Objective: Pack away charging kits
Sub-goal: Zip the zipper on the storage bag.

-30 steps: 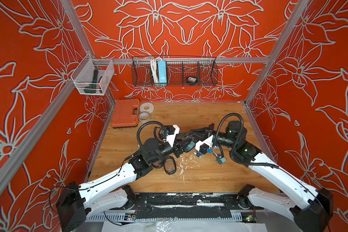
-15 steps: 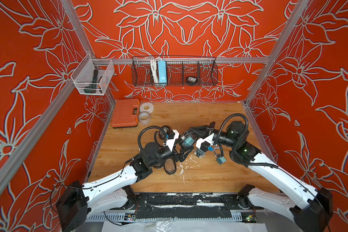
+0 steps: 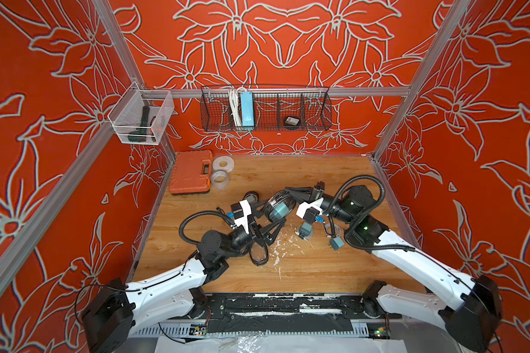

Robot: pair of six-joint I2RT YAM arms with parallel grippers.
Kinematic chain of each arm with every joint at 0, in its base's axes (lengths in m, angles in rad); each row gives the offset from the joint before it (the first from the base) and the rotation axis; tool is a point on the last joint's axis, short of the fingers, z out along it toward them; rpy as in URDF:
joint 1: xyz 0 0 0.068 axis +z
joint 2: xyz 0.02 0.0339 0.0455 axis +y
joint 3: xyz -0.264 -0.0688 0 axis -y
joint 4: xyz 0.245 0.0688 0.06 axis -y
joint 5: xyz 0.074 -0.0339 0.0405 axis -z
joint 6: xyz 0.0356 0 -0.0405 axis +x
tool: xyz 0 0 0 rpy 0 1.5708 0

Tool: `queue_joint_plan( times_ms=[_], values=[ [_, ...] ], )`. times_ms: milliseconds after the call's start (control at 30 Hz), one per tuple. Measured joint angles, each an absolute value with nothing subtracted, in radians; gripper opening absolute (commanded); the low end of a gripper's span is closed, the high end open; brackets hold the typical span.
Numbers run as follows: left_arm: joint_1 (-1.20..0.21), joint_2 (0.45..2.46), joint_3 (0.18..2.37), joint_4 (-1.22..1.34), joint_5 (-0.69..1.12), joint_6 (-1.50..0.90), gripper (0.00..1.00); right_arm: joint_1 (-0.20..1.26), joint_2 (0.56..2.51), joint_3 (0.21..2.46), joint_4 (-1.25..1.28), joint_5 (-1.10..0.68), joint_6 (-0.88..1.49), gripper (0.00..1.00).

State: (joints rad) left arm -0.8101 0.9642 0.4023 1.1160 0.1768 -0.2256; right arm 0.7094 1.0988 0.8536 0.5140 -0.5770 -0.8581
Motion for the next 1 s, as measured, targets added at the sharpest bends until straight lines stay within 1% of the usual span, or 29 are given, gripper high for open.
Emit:
queue_joint_plan(
  times_ms=[200,267,300,367,433,533,667,700,767,1000],
  values=[
    [-0.810,1.037,0.438,1.185,0.181,-0.233,0.80,0.738,1.112,0.857,0.549,-0.565,-0.805,0.00],
    [-0.810,1.063,0.447,1.192,0.181,-0.236,0.78,0.749,1.113,0.857,0.550,-0.561,-0.797,0.00],
    [-0.810,1.072,0.448,1.195,0.180,-0.237,0.75,0.754,1.113,0.857,0.550,-0.558,-0.795,0.00],
    [-0.810,1.083,0.448,1.201,0.177,-0.245,0.64,0.761,1.113,0.863,0.550,-0.551,-0.792,0.00],
    [-0.809,1.090,0.448,1.214,0.175,-0.255,0.45,0.765,1.114,0.873,0.550,-0.542,-0.790,0.00],
    [-0.809,1.095,0.451,1.220,0.172,-0.257,0.24,0.765,1.116,0.886,0.547,-0.531,-0.786,0.00],
    [-0.806,1.094,0.456,1.205,0.169,-0.255,0.03,0.765,1.118,0.895,0.522,-0.524,-0.807,0.00],
    [-0.805,1.090,0.459,1.187,0.167,-0.255,0.00,0.765,1.117,0.900,0.503,-0.522,-0.830,0.00],
    [-0.805,1.078,0.477,1.120,0.163,-0.250,0.00,0.764,1.116,0.908,0.465,-0.509,-0.879,0.00],
    [-0.804,1.016,0.602,0.736,0.157,-0.188,0.00,0.736,1.091,0.955,0.292,-0.453,-1.068,0.00]
  ],
)
